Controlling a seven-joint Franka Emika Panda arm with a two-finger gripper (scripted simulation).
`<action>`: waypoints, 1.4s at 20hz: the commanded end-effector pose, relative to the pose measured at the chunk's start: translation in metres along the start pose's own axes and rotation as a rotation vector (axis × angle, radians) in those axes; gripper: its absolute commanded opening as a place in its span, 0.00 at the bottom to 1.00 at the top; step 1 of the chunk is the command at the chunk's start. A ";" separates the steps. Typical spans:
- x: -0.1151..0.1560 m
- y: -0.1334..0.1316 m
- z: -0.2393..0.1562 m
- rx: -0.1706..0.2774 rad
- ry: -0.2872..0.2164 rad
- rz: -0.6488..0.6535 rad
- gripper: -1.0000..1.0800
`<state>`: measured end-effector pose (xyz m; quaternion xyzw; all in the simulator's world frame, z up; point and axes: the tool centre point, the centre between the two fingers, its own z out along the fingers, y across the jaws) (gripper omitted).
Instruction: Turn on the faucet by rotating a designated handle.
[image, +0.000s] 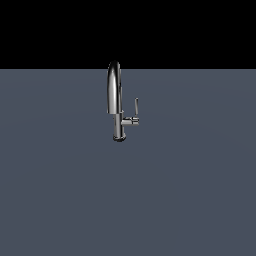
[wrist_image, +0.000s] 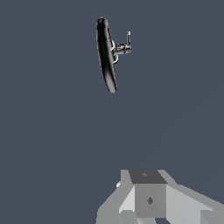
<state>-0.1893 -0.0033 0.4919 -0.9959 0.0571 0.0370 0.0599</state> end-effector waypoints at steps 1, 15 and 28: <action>0.014 -0.002 0.003 0.031 -0.033 0.033 0.00; 0.098 -0.005 0.025 0.217 -0.228 0.230 0.00; 0.173 0.002 0.063 0.403 -0.420 0.423 0.00</action>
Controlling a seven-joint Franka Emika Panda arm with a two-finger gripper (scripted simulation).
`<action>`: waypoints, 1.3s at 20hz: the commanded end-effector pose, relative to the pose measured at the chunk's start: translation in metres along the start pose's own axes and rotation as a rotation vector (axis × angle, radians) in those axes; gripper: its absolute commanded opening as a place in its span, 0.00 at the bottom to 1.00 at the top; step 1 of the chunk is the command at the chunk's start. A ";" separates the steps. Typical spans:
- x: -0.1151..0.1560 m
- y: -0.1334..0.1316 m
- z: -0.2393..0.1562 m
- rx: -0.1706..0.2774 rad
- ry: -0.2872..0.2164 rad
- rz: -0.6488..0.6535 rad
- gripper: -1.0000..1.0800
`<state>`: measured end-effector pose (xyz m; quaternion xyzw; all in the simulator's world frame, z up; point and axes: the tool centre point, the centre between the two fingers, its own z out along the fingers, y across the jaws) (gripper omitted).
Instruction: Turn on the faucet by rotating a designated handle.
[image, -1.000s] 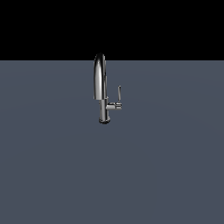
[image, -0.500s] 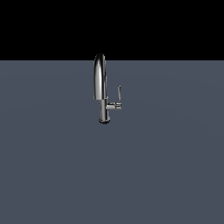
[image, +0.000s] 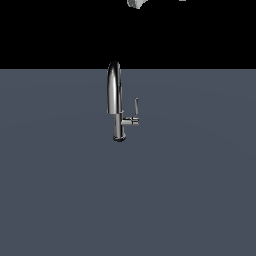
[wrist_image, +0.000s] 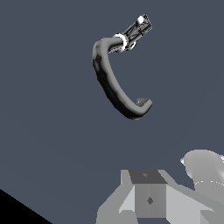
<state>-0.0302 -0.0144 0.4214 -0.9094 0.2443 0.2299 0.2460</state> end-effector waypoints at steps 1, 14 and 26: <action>0.017 -0.002 0.002 0.038 -0.039 0.038 0.00; 0.106 -0.004 0.027 0.247 -0.256 0.251 0.00; 0.196 0.006 0.076 0.480 -0.497 0.491 0.00</action>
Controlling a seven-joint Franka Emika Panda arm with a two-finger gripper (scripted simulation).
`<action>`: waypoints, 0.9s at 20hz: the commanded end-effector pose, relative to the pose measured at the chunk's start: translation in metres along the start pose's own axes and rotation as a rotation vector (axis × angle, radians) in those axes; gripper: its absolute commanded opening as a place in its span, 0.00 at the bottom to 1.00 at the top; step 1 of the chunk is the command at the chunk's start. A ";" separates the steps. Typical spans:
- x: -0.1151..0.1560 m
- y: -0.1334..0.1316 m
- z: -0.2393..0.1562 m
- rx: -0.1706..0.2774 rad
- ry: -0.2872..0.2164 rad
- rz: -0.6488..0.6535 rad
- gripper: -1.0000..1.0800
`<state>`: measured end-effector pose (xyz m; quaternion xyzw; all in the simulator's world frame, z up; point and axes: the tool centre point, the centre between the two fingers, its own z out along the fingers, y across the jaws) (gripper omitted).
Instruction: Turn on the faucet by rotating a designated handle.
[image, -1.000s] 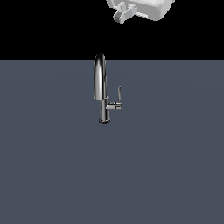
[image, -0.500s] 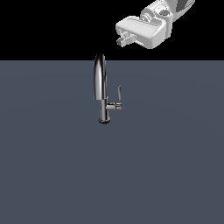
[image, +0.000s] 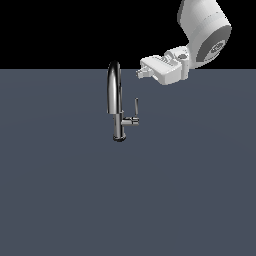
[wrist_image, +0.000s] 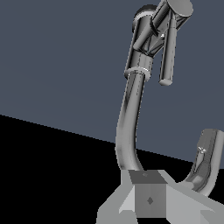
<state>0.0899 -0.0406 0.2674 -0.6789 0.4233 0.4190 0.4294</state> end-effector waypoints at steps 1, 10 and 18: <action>0.022 -0.003 0.003 0.052 -0.054 0.053 0.00; 0.084 -0.006 0.020 0.196 -0.199 0.202 0.00; 0.107 -0.005 0.030 0.251 -0.253 0.258 0.00</action>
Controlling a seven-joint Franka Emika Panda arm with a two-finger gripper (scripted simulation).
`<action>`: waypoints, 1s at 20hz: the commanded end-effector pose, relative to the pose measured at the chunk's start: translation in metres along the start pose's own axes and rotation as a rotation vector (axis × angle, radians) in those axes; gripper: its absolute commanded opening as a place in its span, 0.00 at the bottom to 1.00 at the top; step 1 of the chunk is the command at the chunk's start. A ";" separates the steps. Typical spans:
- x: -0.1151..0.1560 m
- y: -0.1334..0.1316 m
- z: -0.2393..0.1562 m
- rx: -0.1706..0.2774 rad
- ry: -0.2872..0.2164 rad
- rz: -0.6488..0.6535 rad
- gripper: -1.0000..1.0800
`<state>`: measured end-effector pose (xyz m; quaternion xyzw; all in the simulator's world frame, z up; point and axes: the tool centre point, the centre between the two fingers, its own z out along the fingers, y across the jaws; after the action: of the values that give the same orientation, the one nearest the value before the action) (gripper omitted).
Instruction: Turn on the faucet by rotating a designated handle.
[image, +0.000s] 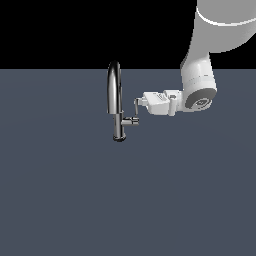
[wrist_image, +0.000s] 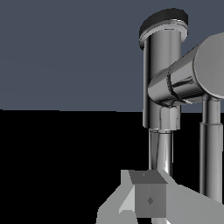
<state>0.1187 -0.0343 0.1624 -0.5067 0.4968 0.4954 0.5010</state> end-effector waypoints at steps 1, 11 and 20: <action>0.002 -0.001 0.001 0.007 -0.007 0.005 0.00; 0.001 0.009 0.001 0.007 -0.007 0.005 0.00; -0.002 0.029 0.001 0.007 -0.007 0.005 0.00</action>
<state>0.0947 -0.0329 0.1627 -0.5019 0.4989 0.4955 0.5037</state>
